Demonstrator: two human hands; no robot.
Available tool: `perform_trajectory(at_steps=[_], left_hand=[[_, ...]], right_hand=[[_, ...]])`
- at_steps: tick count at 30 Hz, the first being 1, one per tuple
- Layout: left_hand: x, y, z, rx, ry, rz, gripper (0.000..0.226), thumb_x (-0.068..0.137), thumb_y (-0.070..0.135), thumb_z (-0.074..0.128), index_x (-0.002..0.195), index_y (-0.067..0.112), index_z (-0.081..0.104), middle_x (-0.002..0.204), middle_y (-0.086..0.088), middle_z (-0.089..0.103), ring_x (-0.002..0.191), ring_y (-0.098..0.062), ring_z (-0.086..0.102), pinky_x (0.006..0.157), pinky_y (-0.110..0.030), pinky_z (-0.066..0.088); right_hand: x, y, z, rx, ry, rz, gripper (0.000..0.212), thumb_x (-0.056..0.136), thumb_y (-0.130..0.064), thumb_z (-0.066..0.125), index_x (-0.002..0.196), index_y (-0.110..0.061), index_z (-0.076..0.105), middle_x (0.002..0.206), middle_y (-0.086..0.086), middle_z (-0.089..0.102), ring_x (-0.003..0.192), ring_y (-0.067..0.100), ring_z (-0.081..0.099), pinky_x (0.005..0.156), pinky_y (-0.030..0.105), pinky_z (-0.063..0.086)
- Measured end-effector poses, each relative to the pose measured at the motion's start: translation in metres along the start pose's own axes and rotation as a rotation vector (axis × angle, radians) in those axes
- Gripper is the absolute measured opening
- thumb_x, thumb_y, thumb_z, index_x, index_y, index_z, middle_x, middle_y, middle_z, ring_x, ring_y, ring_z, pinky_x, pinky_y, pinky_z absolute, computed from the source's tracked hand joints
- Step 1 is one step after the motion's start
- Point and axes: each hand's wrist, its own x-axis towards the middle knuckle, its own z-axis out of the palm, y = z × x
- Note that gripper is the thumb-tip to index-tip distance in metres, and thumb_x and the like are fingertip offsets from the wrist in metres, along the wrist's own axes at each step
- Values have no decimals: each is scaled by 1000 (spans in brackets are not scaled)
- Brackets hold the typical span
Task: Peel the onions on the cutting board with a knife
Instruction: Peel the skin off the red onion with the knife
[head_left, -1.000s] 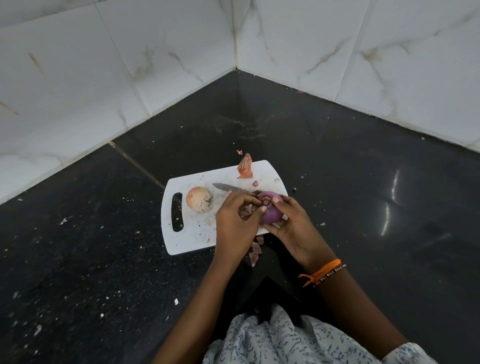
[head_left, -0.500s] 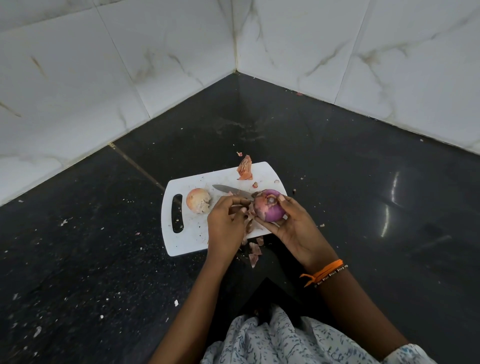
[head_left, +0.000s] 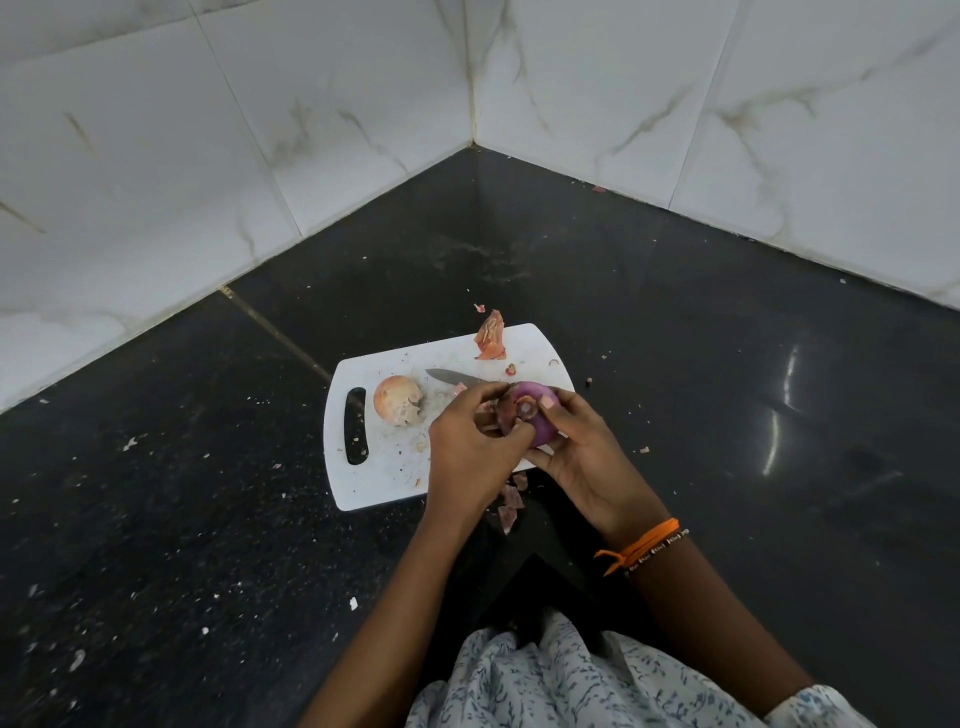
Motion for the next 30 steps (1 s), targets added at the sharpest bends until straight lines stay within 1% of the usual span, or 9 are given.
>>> perform_trajectory(at_steps=[6, 10, 13, 15, 19, 22, 26, 28, 30], left_hand=[[3, -5, -7, 39, 25, 63, 39, 77, -4, 64, 109, 19, 68, 93, 21, 63, 86, 15, 58, 75, -9, 51], [3, -6, -8, -82, 43, -29, 30, 85, -1, 57, 105, 19, 68, 98, 13, 67, 86, 5, 63, 66, -12, 52], [0, -3, -5, -131, 58, -95, 10, 82, 21, 70, 90, 25, 66, 86, 14, 68, 80, 4, 65, 61, -11, 51], [-1, -3, -2, -57, 44, -114, 15, 75, 31, 76, 81, 26, 64, 81, 12, 67, 77, 0, 65, 64, -15, 53], [0, -6, 1, -8, 17, -79, 8, 76, 15, 75, 76, 18, 68, 90, 7, 65, 83, -9, 64, 76, -31, 57], [1, -8, -1, -37, -21, -88, 4, 78, 10, 73, 80, 14, 72, 94, 6, 64, 84, -12, 65, 78, -38, 57], [4, -11, -4, -52, -16, -102, 9, 81, 8, 70, 78, 17, 70, 95, 8, 65, 87, -13, 64, 77, -27, 55], [4, -14, -4, -54, 4, -127, 10, 82, 8, 69, 78, 16, 70, 97, 6, 66, 89, -11, 63, 69, -13, 51], [5, -17, -3, -41, 29, -155, 6, 83, 7, 68, 80, 12, 69, 98, 3, 66, 85, -8, 63, 59, -5, 46]], right_hand=[[0, 0, -2, 42, 1, 15, 33, 97, -20, 48, 124, -3, 53, 122, 15, 60, 106, 24, 64, 73, 31, 58], [1, 1, -2, 34, 10, -1, 31, 99, -22, 45, 121, -4, 57, 125, 16, 60, 109, 23, 63, 75, 29, 58], [3, 3, -2, 20, 36, -6, 36, 100, -23, 43, 128, -2, 52, 129, 17, 57, 116, 26, 58, 78, 30, 57], [3, 4, -2, 19, 49, -8, 37, 100, -22, 42, 129, -1, 51, 130, 17, 56, 118, 27, 57, 77, 30, 57], [3, 3, -1, 34, 56, 1, 37, 100, -20, 42, 130, 0, 49, 130, 19, 56, 114, 25, 59, 81, 31, 57], [3, 1, -1, 24, 56, 3, 38, 98, -18, 46, 131, -1, 48, 130, 19, 56, 111, 24, 60, 84, 30, 57], [1, -2, -2, 52, 47, 12, 30, 99, -19, 44, 121, -4, 57, 126, 17, 59, 113, 27, 60, 86, 32, 56], [0, -3, -1, 77, 38, 17, 27, 100, -20, 42, 114, -6, 60, 122, 17, 62, 112, 27, 61, 88, 33, 55], [-2, -3, -1, 101, 28, 24, 27, 101, -20, 40, 113, -6, 59, 120, 18, 63, 112, 28, 61, 91, 35, 53]])
